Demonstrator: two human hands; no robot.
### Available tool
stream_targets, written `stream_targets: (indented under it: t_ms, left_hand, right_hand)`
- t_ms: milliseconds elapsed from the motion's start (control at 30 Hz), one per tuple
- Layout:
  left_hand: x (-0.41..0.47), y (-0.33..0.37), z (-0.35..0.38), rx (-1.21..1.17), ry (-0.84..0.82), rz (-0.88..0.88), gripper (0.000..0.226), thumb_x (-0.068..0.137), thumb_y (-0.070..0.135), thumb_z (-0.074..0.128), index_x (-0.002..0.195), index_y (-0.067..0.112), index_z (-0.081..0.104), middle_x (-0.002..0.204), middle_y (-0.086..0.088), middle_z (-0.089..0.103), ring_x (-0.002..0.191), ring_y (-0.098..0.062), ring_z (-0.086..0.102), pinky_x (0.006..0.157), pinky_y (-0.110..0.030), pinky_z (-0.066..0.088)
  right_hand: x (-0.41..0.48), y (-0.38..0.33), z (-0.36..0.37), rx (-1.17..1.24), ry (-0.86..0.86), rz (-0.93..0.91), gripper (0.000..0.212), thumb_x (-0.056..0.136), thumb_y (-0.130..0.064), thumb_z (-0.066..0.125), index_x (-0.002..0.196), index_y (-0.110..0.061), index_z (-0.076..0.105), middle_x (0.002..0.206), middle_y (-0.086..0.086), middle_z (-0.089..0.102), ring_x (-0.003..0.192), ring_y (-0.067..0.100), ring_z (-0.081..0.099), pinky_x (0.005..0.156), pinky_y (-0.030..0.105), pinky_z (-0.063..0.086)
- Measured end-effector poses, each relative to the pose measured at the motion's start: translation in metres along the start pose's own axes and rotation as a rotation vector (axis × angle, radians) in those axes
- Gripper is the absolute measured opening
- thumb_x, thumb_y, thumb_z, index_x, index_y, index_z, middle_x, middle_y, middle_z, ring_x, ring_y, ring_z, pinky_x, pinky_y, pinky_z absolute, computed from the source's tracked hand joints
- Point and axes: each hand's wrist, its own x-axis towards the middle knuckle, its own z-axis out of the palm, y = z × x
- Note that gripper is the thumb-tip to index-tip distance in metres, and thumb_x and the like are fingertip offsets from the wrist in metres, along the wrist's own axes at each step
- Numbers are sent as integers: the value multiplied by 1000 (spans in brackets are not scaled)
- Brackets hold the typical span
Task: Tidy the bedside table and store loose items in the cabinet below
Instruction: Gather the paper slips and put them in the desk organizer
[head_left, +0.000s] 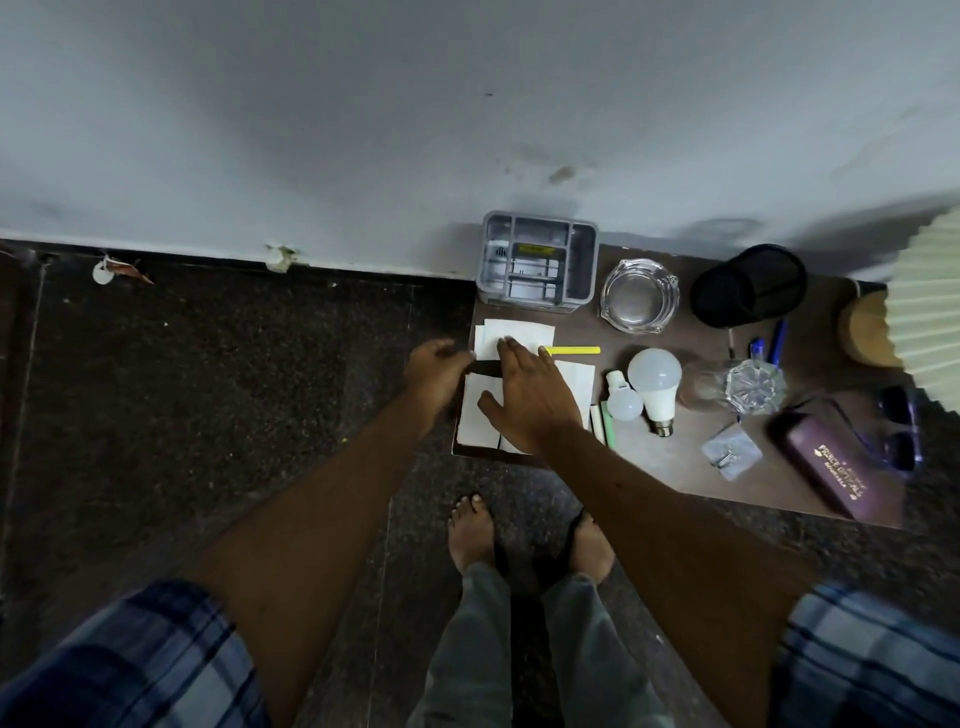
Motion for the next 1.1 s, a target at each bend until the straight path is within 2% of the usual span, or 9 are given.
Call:
stream_targets:
  t_ms: [67, 133, 367, 533, 667, 767, 967, 1100]
  left_hand:
    - [6, 1, 0, -60, -27, -23, 39, 90, 21, 71, 127, 11, 64, 119, -9, 70, 102, -21, 66, 87, -34, 54]
    - [10, 1, 1, -87, -43, -27, 31, 90, 22, 72, 118, 12, 69, 112, -9, 72, 97, -19, 67, 85, -33, 54]
    - [24, -1, 10, -20, 36, 34, 36, 78, 33, 83, 108, 16, 74, 100, 1, 76, 90, -15, 71, 82, -34, 60]
    - [23, -4, 13, -4, 132, 69, 34, 80, 24, 83, 110, 11, 73, 100, -1, 73, 89, -15, 70, 68, -19, 55]
    - [27, -10, 11, -29, 151, 52, 27, 81, 19, 81, 106, 9, 75, 101, -8, 76, 90, -20, 73, 83, -36, 62]
    - [27, -13, 11, -49, 148, 70, 21, 84, 15, 78, 103, 8, 76, 100, -9, 76, 91, -21, 73, 87, -40, 61]
    - [27, -16, 11, -116, 152, 61, 13, 86, 10, 75, 99, 7, 73, 99, -14, 75, 92, -28, 73, 84, -44, 62]
    - [24, -12, 9, -202, 66, 18, 27, 87, 16, 76, 111, 6, 69, 103, -12, 74, 89, -23, 73, 75, -33, 62]
  right_hand:
    - [2, -2, 2, 20, 4, -3, 76, 100, -45, 47, 160, -7, 20, 167, 12, 22, 155, 27, 21, 129, 40, 6]
    - [4, -3, 3, 62, 9, -11, 74, 100, -42, 49, 160, -7, 22, 166, 12, 25, 154, 27, 23, 128, 39, 6]
    - [6, 6, 6, 99, 37, -43, 71, 97, -33, 55, 157, -7, 28, 164, 12, 32, 151, 27, 30, 128, 39, 12]
    - [-2, 17, 7, 123, 91, -34, 72, 96, -32, 57, 156, -4, 30, 161, 15, 36, 150, 27, 33, 128, 36, 14]
    - [-9, 26, 5, 132, 104, -27, 70, 98, -32, 55, 157, -5, 28, 162, 13, 35, 151, 26, 29, 127, 35, 15]
    - [-9, 29, 3, 141, 100, -24, 70, 99, -33, 55, 158, -7, 27, 163, 12, 34, 151, 26, 29, 127, 35, 17]
    - [-11, 36, 0, 189, 104, 37, 72, 98, -35, 57, 158, -9, 27, 163, 10, 34, 151, 26, 30, 123, 38, 26]
    - [-10, 38, 1, 190, 97, 33, 73, 98, -35, 58, 158, -9, 27, 162, 11, 35, 150, 27, 31, 123, 39, 27]
